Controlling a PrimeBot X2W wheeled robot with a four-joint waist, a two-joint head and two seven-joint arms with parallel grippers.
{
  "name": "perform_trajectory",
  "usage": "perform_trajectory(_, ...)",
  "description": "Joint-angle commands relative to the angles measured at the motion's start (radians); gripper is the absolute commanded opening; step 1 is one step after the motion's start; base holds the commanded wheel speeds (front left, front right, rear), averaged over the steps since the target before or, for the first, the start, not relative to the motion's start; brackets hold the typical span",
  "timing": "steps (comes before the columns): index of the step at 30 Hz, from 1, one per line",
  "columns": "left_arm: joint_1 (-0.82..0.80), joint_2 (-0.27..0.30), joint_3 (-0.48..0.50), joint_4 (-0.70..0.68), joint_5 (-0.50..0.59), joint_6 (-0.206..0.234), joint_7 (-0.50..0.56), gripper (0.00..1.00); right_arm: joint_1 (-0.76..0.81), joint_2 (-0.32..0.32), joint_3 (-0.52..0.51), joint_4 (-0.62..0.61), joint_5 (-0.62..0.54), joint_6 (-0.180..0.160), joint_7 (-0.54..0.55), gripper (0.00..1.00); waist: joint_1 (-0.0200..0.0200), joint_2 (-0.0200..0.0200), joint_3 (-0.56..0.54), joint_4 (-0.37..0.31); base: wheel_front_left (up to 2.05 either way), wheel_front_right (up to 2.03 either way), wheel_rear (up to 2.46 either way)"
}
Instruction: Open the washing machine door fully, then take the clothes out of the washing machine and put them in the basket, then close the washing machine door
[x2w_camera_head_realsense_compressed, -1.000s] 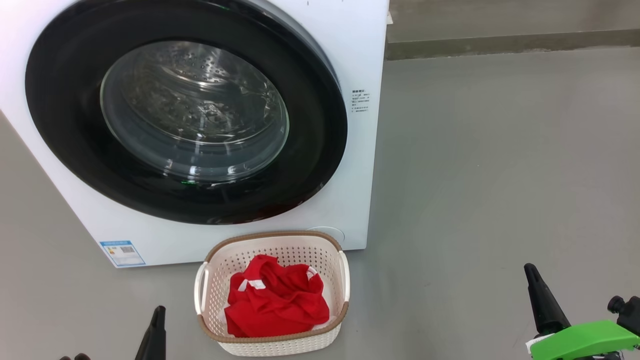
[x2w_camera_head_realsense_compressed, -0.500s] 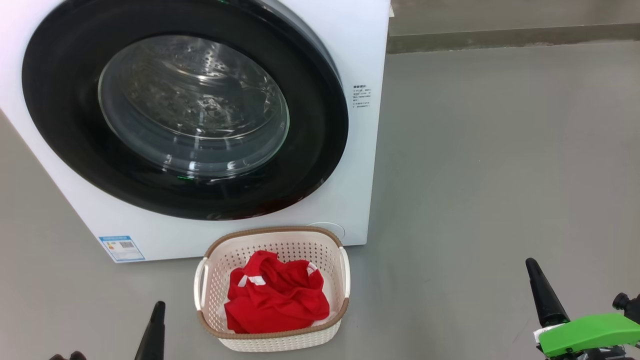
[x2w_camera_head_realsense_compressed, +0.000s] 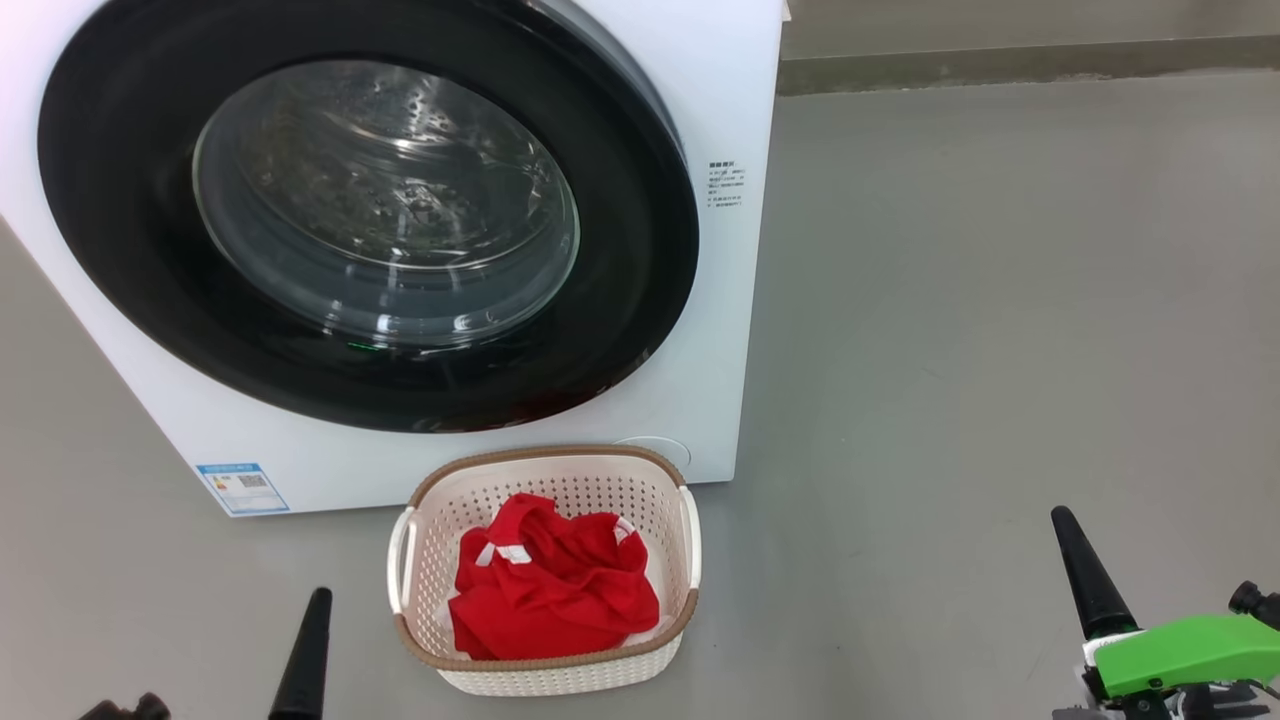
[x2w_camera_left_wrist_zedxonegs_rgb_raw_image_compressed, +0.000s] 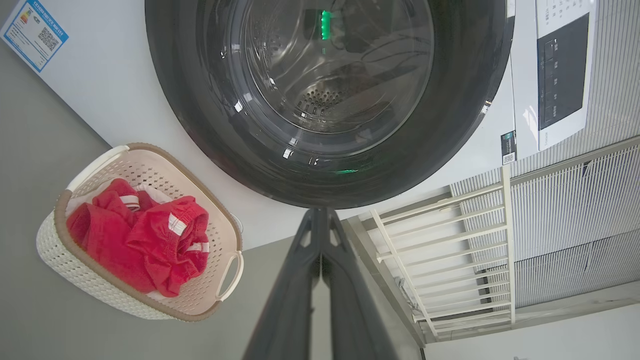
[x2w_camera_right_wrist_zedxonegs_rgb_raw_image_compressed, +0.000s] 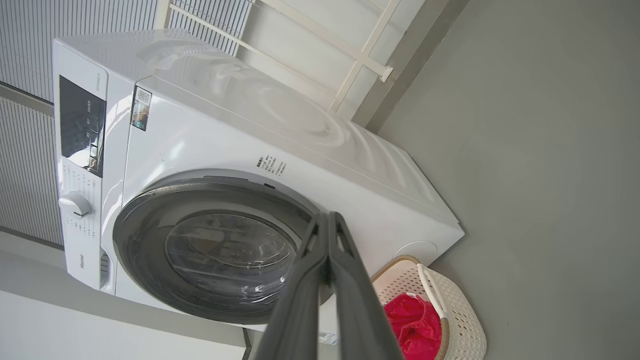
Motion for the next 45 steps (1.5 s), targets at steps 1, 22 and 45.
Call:
perform_trajectory(1, -0.056, 0.019, 0.028, -0.018, -0.036, -0.005, 0.011, 0.00, -0.061, -0.007, 0.006, -0.022, 0.033, -0.001, 0.011, 0.00, 0.0000, 0.0000, 0.002, 0.000, 0.00, 0.00, 0.00)
perform_trajectory(22, -0.096, 0.023, 0.037, 0.004, -0.289, -0.007, 0.072, 0.00, -0.099, 0.001, -0.012, -0.008, 0.252, -0.001, 0.073, 0.00, 0.0000, 0.0000, 0.021, 0.003, 0.00, 0.00, 0.00)
perform_trajectory(45, -0.116, 0.025, 0.041, 0.014, -0.411, -0.007, 0.101, 0.00, -0.118, 0.006, -0.020, -0.002, 0.358, -0.001, 0.103, 0.00, 0.0000, 0.0000, 0.030, 0.004, 0.00, 0.00, 0.00)
